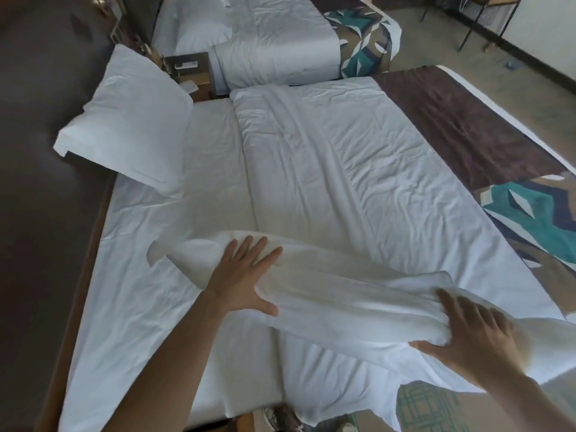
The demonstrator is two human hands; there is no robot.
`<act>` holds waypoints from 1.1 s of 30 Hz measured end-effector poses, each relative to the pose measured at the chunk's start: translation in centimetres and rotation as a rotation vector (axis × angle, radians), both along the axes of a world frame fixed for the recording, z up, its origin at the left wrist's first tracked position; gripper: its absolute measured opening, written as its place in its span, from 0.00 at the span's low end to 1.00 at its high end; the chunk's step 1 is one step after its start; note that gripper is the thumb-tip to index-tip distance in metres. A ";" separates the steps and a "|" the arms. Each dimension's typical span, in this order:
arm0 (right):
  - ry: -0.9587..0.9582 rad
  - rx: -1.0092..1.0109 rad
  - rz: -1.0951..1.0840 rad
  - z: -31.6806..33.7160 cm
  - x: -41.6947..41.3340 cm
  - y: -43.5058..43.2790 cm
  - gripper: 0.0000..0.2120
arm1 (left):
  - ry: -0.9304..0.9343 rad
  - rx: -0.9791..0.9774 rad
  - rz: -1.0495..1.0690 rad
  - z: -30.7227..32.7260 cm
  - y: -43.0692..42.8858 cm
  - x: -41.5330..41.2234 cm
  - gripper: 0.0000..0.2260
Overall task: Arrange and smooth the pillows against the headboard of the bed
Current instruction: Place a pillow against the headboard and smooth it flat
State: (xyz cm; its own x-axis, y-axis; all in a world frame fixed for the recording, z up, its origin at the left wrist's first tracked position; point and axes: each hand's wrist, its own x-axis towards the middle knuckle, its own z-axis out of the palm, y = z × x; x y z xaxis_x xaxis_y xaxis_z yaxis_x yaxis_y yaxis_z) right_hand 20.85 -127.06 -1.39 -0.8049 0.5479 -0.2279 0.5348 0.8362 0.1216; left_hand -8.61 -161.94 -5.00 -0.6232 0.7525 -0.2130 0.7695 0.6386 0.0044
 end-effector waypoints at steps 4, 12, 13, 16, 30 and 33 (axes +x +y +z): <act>0.008 0.040 0.043 0.2 -1.5 -0.6 0.54 | 0.021 0.046 0.003 -0.8 0.0 -0.6 0.57; -0.062 0.184 0.178 1.4 -4.8 1.8 0.42 | 0.071 0.115 0.083 -1.4 1.7 -0.2 0.42; -0.084 0.202 0.213 1.7 -5.4 2.4 0.43 | 0.065 0.102 0.097 -1.3 2.1 -0.2 0.41; -0.148 0.211 0.332 3.2 -7.9 4.2 0.40 | 0.031 0.098 0.132 -0.8 2.8 -0.4 0.40; 0.249 0.279 1.074 9.5 -28.7 11.6 0.34 | 0.121 0.097 0.417 4.2 1.5 -2.0 0.45; 0.376 0.348 1.230 10.4 -34.7 11.6 0.33 | 0.162 0.078 0.504 5.3 0.4 -1.8 0.45</act>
State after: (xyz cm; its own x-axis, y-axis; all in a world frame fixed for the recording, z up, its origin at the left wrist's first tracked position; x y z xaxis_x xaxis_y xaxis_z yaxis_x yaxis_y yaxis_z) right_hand -13.84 -115.47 9.02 -0.7973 -0.5918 0.1187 -0.4928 0.7519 0.4379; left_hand -10.37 -161.49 0.30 -0.9317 0.3611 -0.0401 0.3623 0.9317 -0.0269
